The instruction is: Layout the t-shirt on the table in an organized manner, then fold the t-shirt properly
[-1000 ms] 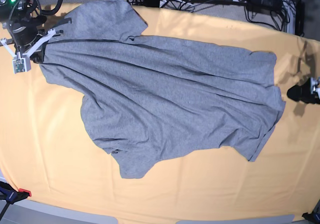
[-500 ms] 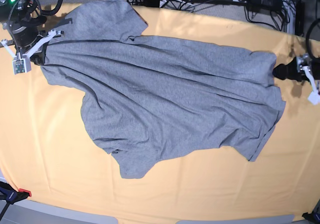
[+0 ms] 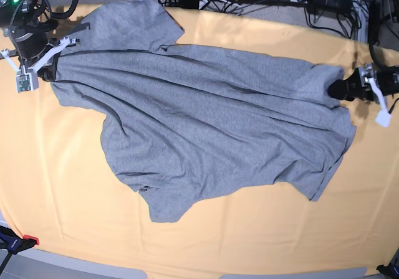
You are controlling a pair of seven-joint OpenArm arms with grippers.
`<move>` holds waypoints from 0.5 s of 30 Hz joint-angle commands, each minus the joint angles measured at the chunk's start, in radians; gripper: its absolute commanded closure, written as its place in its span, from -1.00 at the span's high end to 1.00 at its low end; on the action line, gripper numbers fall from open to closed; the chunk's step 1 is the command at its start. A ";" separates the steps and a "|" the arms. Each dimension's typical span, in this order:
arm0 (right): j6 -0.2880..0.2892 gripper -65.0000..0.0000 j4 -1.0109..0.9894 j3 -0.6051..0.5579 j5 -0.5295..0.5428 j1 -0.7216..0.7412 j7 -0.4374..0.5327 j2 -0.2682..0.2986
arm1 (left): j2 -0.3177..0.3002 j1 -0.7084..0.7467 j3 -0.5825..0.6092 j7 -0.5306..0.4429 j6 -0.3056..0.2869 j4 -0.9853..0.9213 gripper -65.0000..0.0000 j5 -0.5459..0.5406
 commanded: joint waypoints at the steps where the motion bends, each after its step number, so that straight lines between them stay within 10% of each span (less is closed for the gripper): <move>1: -0.006 -1.00 0.013 0.007 0.000 0.002 0.026 0.012 | -0.001 0.011 0.026 0.062 0.016 0.020 0.52 0.037; 8: -0.006 -1.00 0.013 0.007 0.000 0.002 0.026 0.013 | 0.012 0.011 0.069 0.062 -0.024 0.202 0.38 0.037; 13: -0.005 -1.00 0.013 0.007 0.000 0.002 0.023 0.014 | -0.017 0.007 0.067 0.062 -0.034 0.261 -1.00 0.037; 15: 0.014 -1.00 0.013 0.007 0.000 0.002 0.023 0.015 | -0.046 -0.002 0.066 0.062 -0.034 0.263 -1.00 0.037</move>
